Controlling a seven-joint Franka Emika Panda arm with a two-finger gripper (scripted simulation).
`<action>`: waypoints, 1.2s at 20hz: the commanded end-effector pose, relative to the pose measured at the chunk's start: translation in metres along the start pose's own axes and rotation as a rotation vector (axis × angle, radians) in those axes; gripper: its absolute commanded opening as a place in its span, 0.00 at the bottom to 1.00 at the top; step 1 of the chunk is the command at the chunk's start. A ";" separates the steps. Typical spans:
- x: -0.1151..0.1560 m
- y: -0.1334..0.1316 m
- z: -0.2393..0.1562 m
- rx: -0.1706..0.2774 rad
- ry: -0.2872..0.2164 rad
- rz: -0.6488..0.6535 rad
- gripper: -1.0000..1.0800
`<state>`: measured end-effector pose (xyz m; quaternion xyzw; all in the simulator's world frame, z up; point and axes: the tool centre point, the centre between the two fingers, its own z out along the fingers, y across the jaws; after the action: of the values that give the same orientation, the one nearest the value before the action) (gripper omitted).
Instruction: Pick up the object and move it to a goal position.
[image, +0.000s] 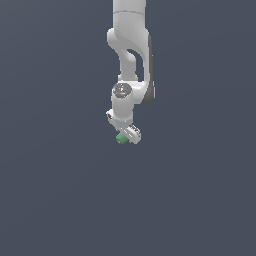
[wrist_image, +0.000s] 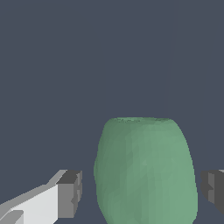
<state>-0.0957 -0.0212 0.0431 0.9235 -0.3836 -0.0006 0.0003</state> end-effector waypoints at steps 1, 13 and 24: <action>0.000 0.000 0.004 0.001 0.001 0.000 0.96; 0.001 -0.001 0.003 0.002 0.002 0.001 0.00; -0.004 0.000 -0.025 0.003 0.002 0.001 0.00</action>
<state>-0.0978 -0.0185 0.0611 0.9234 -0.3839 0.0004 -0.0003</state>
